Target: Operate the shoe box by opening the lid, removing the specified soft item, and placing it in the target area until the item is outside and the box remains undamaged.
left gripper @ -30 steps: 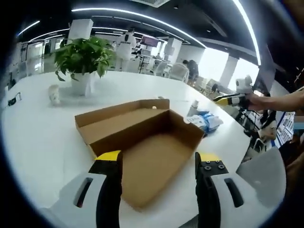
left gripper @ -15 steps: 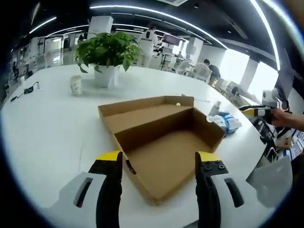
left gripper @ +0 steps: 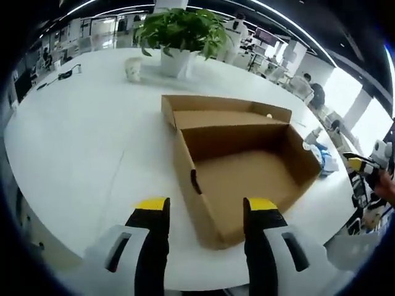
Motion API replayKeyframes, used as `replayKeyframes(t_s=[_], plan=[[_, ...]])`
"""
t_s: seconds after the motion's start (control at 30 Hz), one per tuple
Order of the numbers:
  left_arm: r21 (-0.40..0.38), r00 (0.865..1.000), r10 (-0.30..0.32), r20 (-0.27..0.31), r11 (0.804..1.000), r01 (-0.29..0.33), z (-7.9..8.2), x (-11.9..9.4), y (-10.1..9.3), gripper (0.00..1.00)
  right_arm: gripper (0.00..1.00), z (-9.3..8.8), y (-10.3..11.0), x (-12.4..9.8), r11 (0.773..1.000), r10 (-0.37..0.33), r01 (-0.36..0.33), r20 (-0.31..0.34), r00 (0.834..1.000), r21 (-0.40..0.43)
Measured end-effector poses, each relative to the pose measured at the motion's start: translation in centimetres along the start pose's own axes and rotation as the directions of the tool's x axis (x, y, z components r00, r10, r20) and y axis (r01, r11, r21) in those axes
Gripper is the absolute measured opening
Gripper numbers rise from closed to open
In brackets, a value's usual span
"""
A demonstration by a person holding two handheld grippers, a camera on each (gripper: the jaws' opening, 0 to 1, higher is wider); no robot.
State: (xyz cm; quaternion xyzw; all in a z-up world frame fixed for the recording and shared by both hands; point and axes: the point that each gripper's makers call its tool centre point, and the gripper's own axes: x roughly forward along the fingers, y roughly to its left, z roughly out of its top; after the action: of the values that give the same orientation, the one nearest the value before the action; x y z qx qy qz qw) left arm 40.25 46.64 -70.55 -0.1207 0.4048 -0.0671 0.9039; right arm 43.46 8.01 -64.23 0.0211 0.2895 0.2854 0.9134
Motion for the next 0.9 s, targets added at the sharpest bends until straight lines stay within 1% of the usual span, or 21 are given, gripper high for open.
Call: replayKeyframes(t_s=[0.03,0.1,0.17,0.27,0.33,0.43,0.53,0.57,0.63,0.8,0.9], plan=[[0.0,1.0,0.006,-0.006,1.0,-0.006,-0.2,0.1,0.0,0.41,0.37,-0.1,0.0,0.0,1.0,-0.002,0.002,0.001,1.0,0.001],[-0.01,1.0,0.012,-0.015,1.0,-0.012,-0.6,0.4,0.2,0.39,0.37,-0.3,-0.1,-0.2,1.0,-0.009,0.009,-0.001,1.0,0.005],[-0.038,1.0,0.009,-0.023,0.999,-0.01,-0.8,0.6,0.1,0.36,0.37,-0.6,-0.1,-0.2,1.0,-0.011,0.011,-0.001,1.0,0.014],[-0.055,0.999,0.015,-0.039,0.998,-0.017,-1.2,1.1,0.1,0.24,0.37,-1.2,0.0,-0.3,1.0,-0.013,0.013,-0.011,1.0,0.016],[-0.064,0.999,0.022,-0.045,0.998,-0.025,-1.4,1.2,0.0,0.19,0.36,-1.5,0.0,-0.4,1.0,-0.015,0.016,-0.016,1.0,0.022],[-0.075,0.998,0.038,-0.051,0.996,-0.041,-1.7,1.3,-0.1,0.18,0.36,-1.6,-0.1,-0.4,0.999,-0.018,0.018,-0.015,1.0,0.03],[-0.076,0.996,0.081,-0.047,0.993,-0.085,-1.9,1.2,0.3,0.15,0.36,-1.5,0.0,-0.5,0.999,-0.018,0.018,-0.013,1.0,0.03],[-0.089,0.996,0.078,-0.048,0.993,-0.082,-1.9,1.2,0.2,0.14,0.36,-1.5,0.0,-0.5,0.999,-0.018,0.018,-0.014,1.0,0.027],[-0.108,0.995,0.094,-0.042,0.989,-0.098,-1.9,1.1,0.3,0.13,0.35,-1.6,0.1,-0.5,1.0,-0.02,0.02,-0.026,0.999,0.01],[-0.091,0.992,0.128,-0.024,0.987,-0.129,-1.7,1.2,0.5,0.11,0.35,-1.6,0.1,-0.1,1.0,-0.012,0.012,-0.031,0.999,0.008],[-0.073,0.99,0.139,-0.011,0.988,-0.139,-1.7,1.1,0.5,0.11,0.36,-1.7,0.8,0.6,1.0,0.008,-0.009,-0.048,0.999,-0.023]])
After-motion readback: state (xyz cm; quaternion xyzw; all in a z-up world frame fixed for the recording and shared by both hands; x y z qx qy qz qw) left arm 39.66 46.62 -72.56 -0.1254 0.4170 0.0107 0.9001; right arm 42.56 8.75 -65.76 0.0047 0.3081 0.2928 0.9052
